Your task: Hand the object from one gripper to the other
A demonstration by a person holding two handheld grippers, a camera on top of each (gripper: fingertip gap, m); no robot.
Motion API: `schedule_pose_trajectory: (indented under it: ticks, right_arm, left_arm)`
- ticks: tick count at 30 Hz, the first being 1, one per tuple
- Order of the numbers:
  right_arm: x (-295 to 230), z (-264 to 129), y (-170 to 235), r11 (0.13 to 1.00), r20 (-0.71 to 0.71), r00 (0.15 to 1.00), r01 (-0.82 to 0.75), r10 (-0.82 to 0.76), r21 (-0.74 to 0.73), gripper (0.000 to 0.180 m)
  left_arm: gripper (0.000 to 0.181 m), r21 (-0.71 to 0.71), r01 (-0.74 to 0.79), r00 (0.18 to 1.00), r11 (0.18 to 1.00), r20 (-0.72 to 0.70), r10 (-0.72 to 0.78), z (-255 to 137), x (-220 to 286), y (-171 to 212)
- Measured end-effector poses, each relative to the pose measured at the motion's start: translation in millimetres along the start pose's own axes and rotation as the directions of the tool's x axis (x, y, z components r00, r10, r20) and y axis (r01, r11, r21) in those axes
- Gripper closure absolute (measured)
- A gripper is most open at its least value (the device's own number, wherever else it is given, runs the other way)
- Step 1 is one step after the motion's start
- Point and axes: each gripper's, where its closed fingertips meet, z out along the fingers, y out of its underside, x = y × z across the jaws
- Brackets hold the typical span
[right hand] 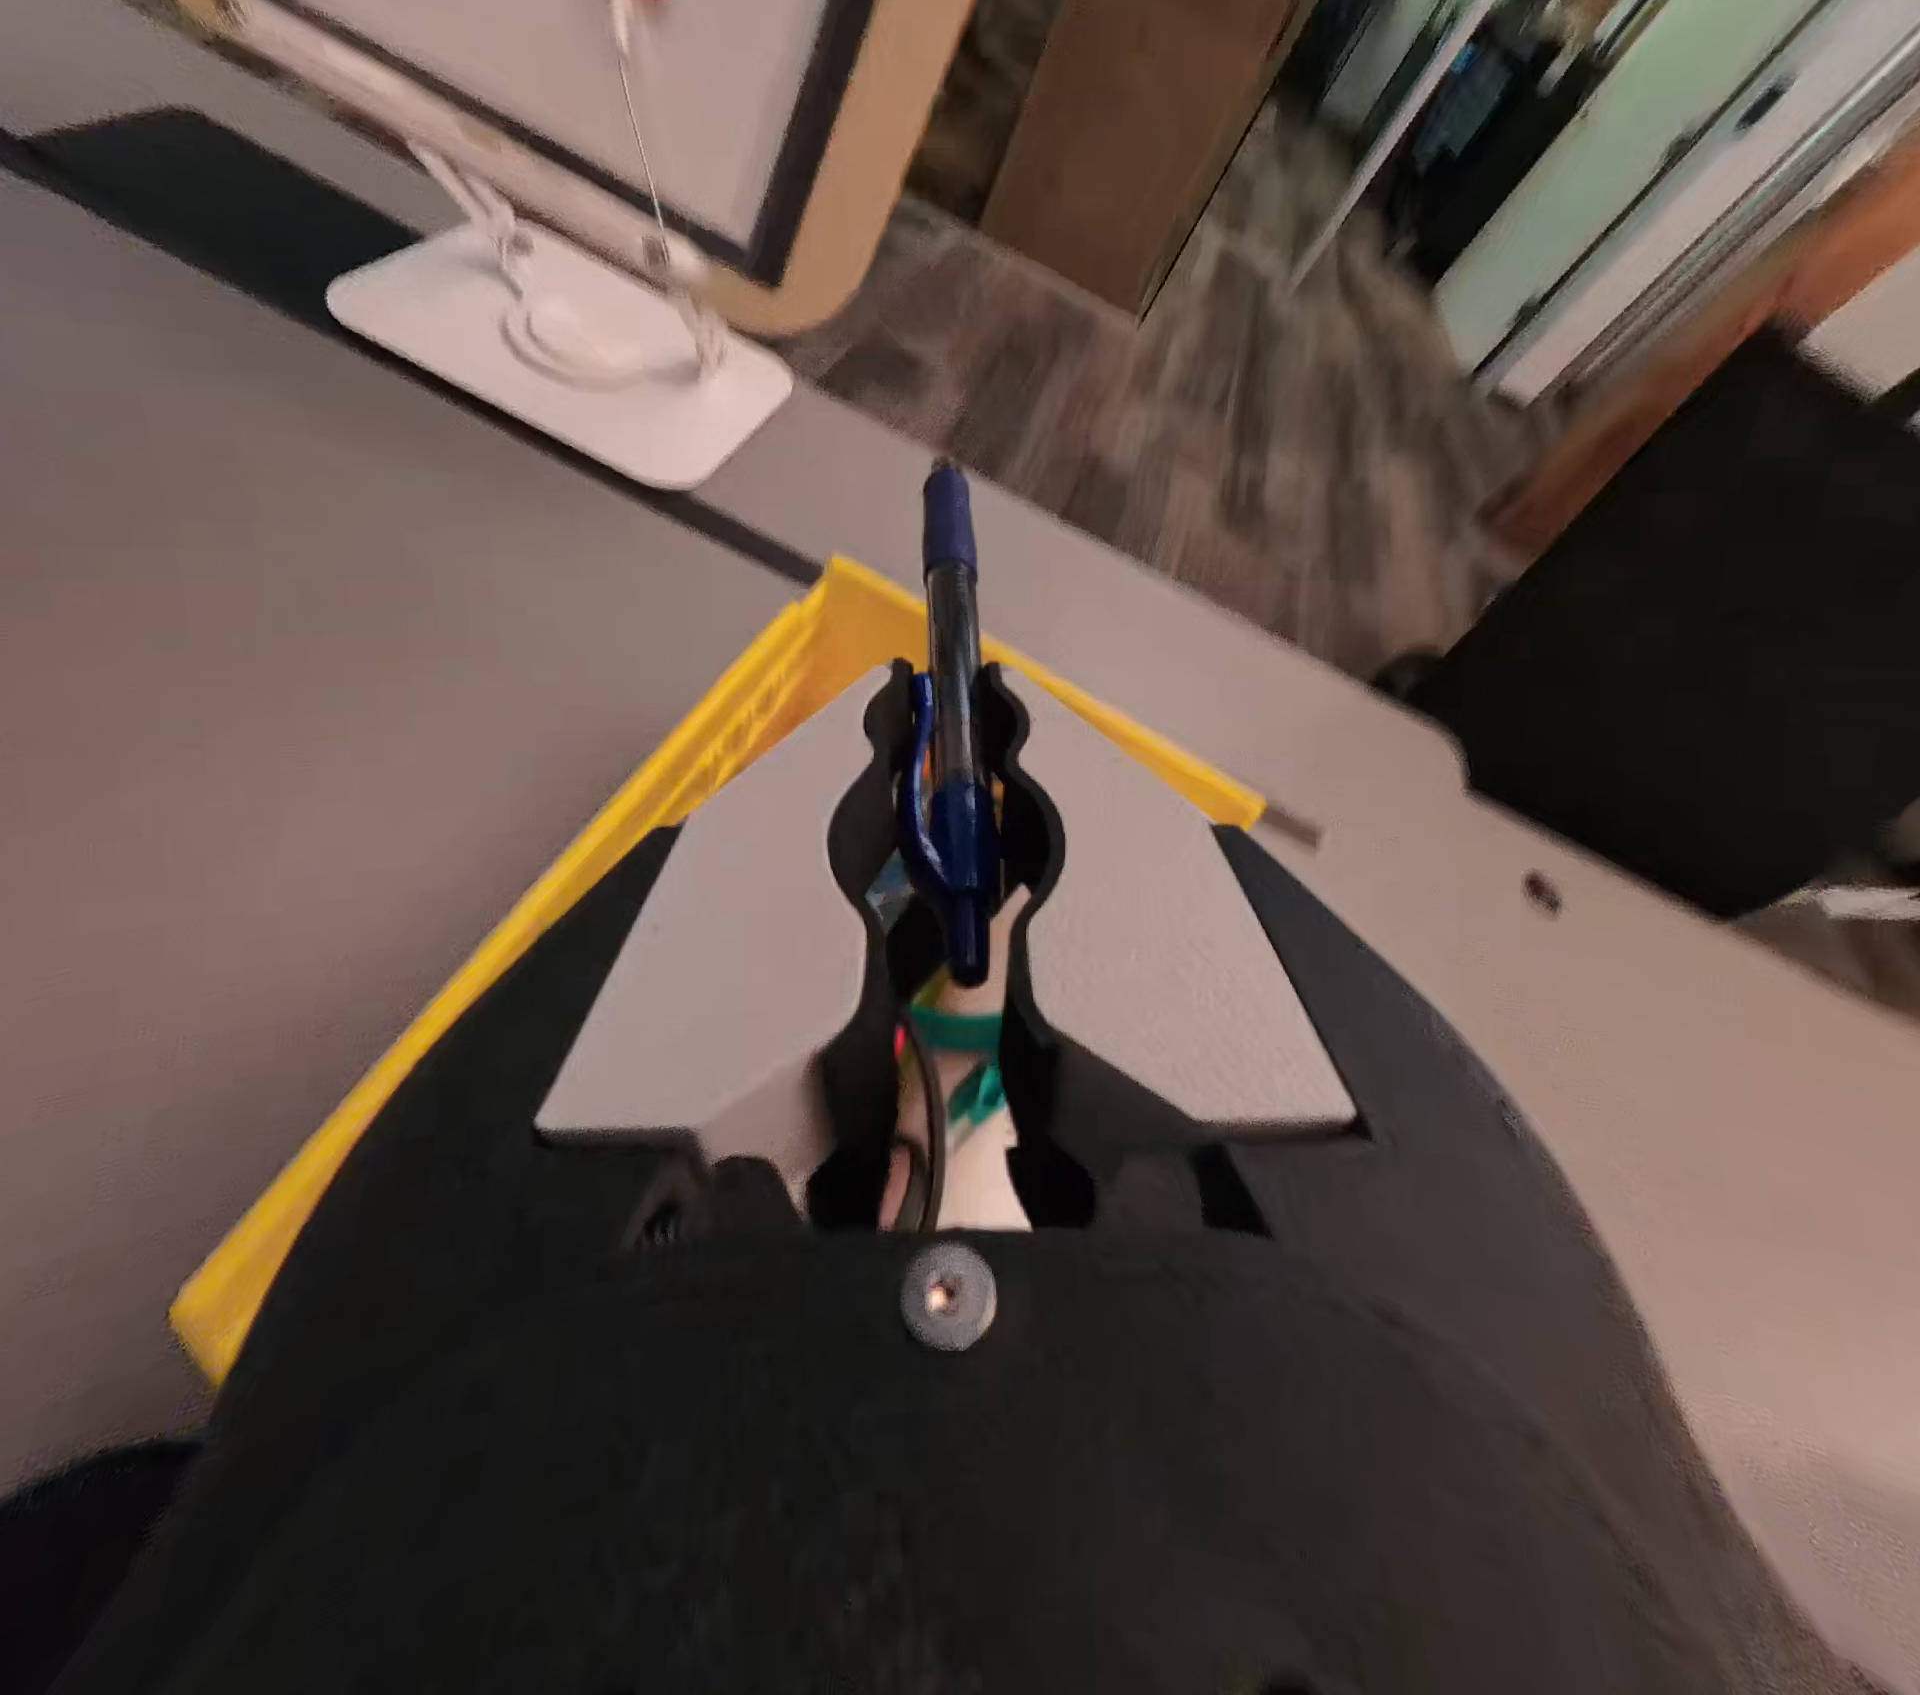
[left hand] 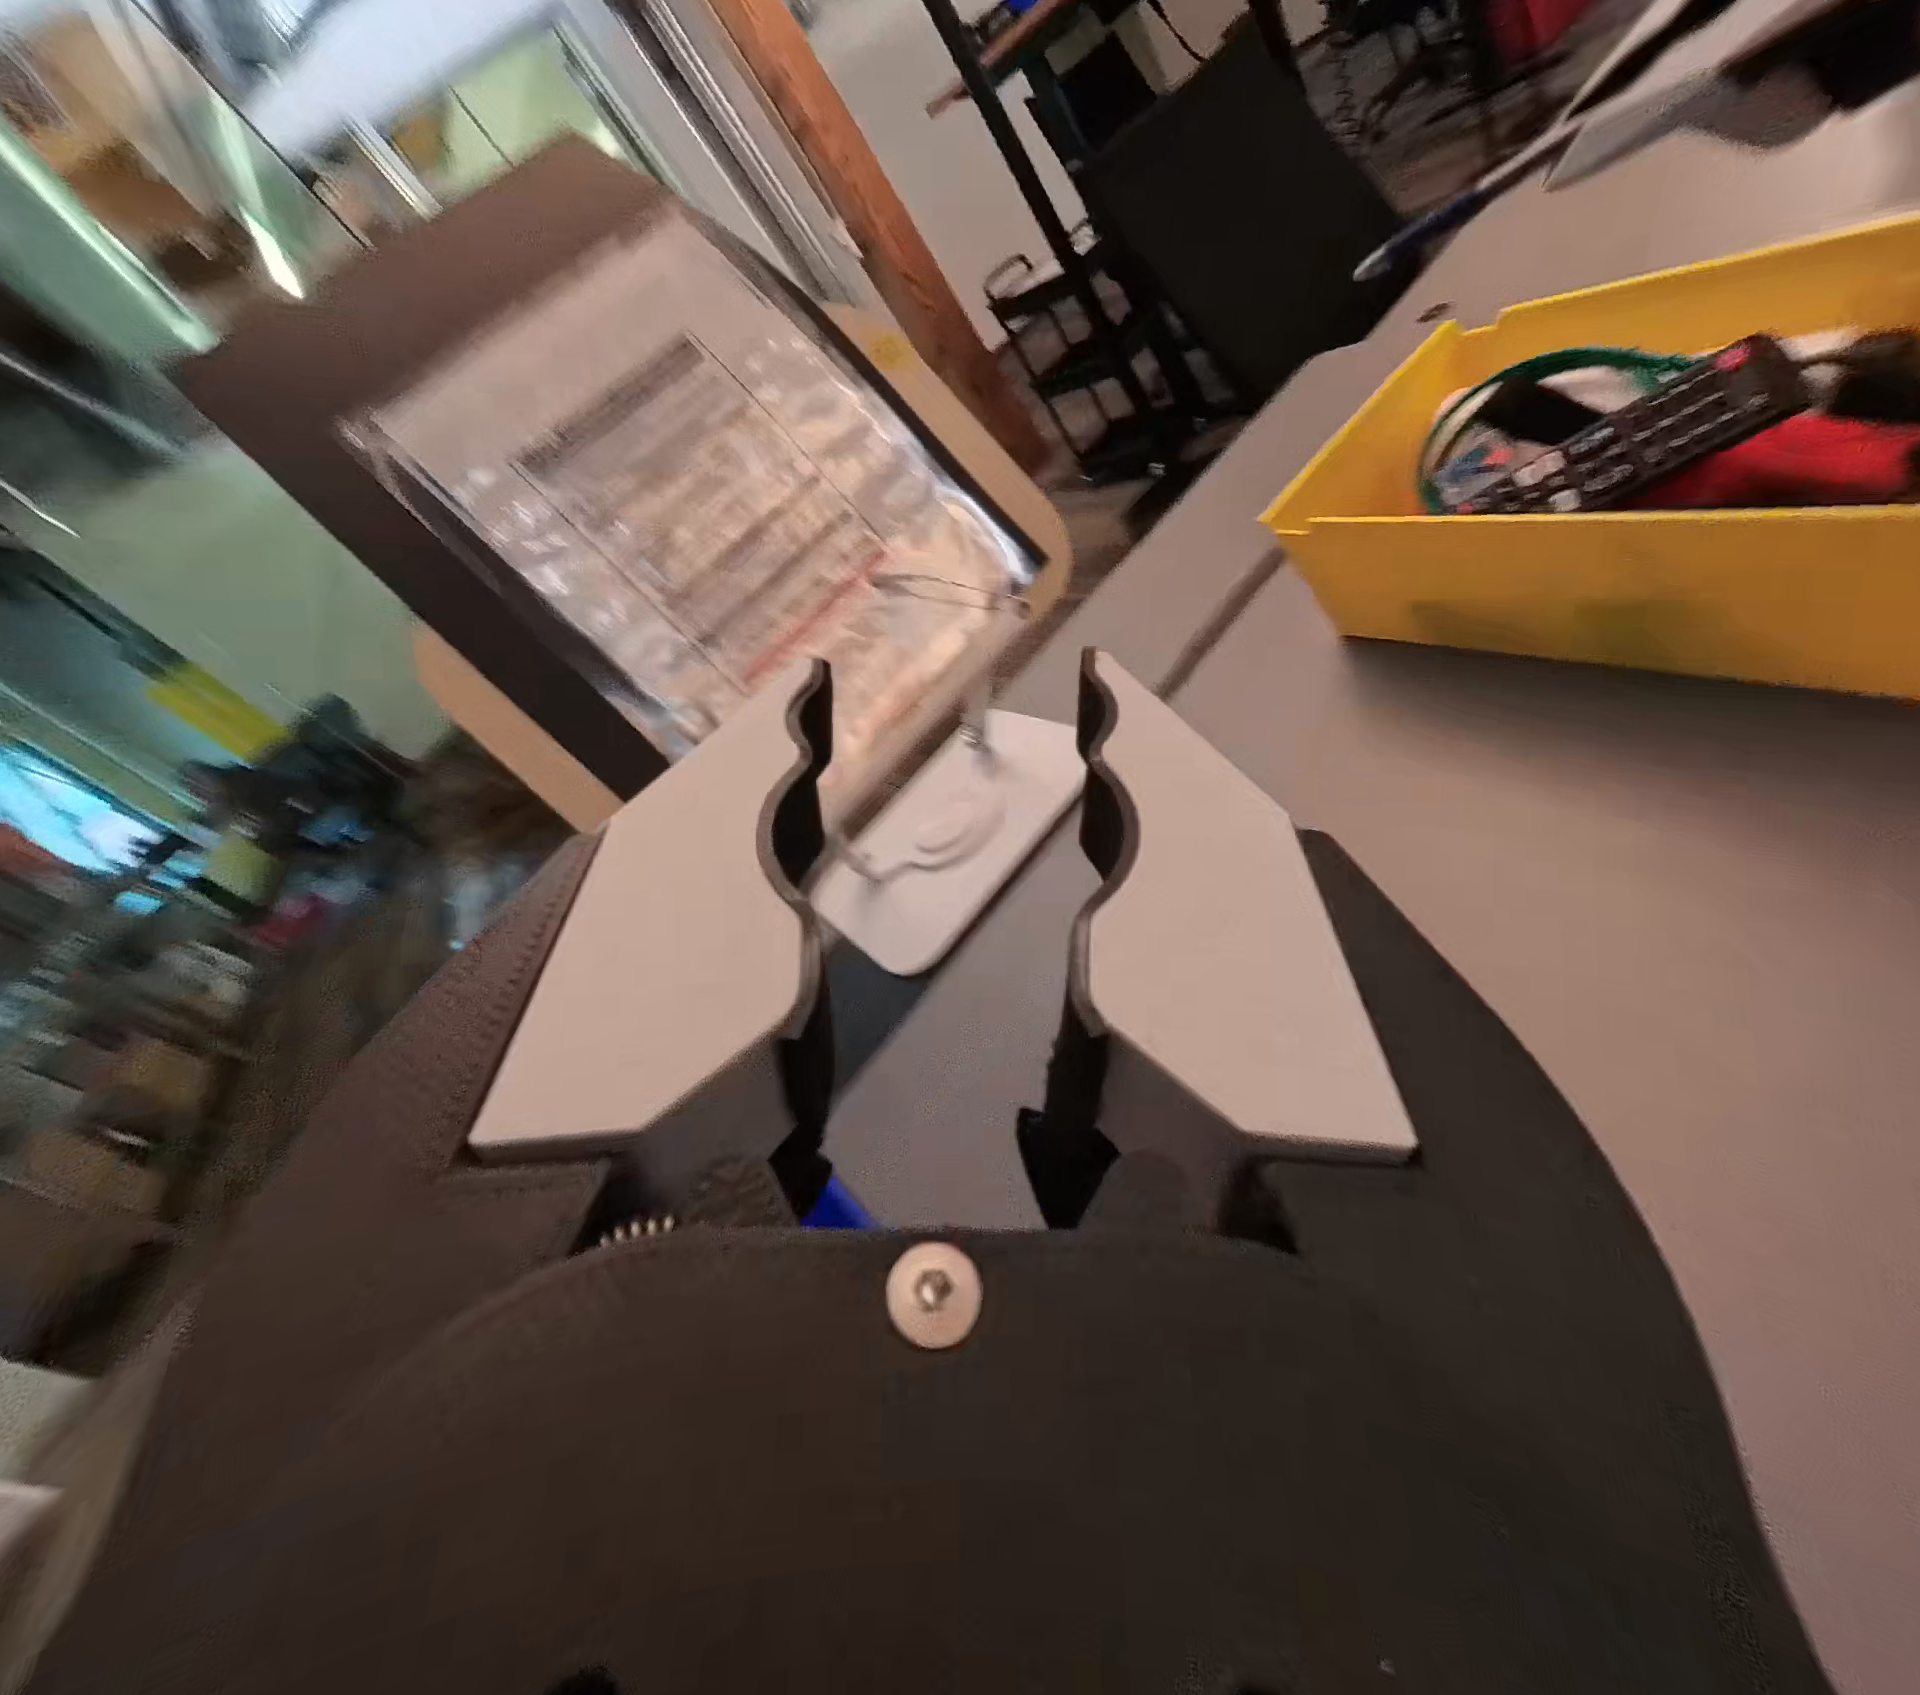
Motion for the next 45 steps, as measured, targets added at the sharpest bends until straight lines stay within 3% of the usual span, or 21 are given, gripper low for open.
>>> schedule_pose_trajectory:
  ticks: [4,8,11,14,18,22,25,32,37,45]
  right_arm:
    - [8.5,16.7,62.6,0.976,0.073,0.988,-0.121,0.136,-0.178,0.168]
    - [2.2,32.3,117.5,0.926,0.132,0.967,-0.163,0.218,-0.340,0.168]
    - [-3.4,36.4,134.3,0.901,0.175,0.938,-0.219,0.301,-0.375,0.167]
    - [5.9,33.4,124.7,0.913,0.159,0.932,-0.267,0.326,-0.310,0.154]
    - [17.4,16.0,82.2,0.955,0.152,0.946,-0.268,0.286,-0.129,0.153]
    - [19.5,-3.8,41.5,0.983,0.111,0.977,-0.184,0.183,-0.007,0.153]
    - [13.9,-11.8,22.1,0.995,0.081,0.993,-0.094,0.091,0.032,0.153]
    - [1.8,-1.8,16.8,1.000,0.073,0.997,-0.009,0.008,0.014,0.153]
    - [1.9,5.5,24.5,1.000,0.071,0.997,-0.002,0.003,-0.022,0.153]
    - [1.6,9.4,22.9,1.000,0.065,0.998,0.010,-0.008,-0.022,0.153]
  left_arm:
    - [0.133,-0.034,0.193,0.974,0.981,-0.116,-0.196,-8.5,4.3,0.8]
    - [0.139,-0.019,0.236,0.966,0.972,-0.102,-0.237,-19.3,-5.7,-2.8]
    - [0.137,-0.051,0.250,0.964,0.967,-0.080,-0.253,-28.4,-14.5,3.3]
    - [0.137,-0.102,0.280,0.959,0.955,-0.020,-0.284,-41.2,-32.4,17.4]
    - [0.137,-0.352,0.288,0.958,0.891,0.118,-0.263,-68.3,-57.7,77.8]
    - [0.138,-0.642,0.363,0.927,0.675,0.180,-0.328,-98.2,-56.3,158.4]
    - [0.136,-0.754,0.407,0.908,0.516,0.273,-0.318,-105.8,-65.0,213.0]
    - [0.129,-0.682,0.527,0.843,0.507,0.345,-0.412,-42.3,-66.0,286.9]
    - [0.127,-0.653,0.526,0.850,0.545,0.424,-0.313,-12.9,-71.0,324.7]
    - [0.126,-0.719,0.535,0.845,0.444,0.458,-0.277,2.5,-68.0,357.7]
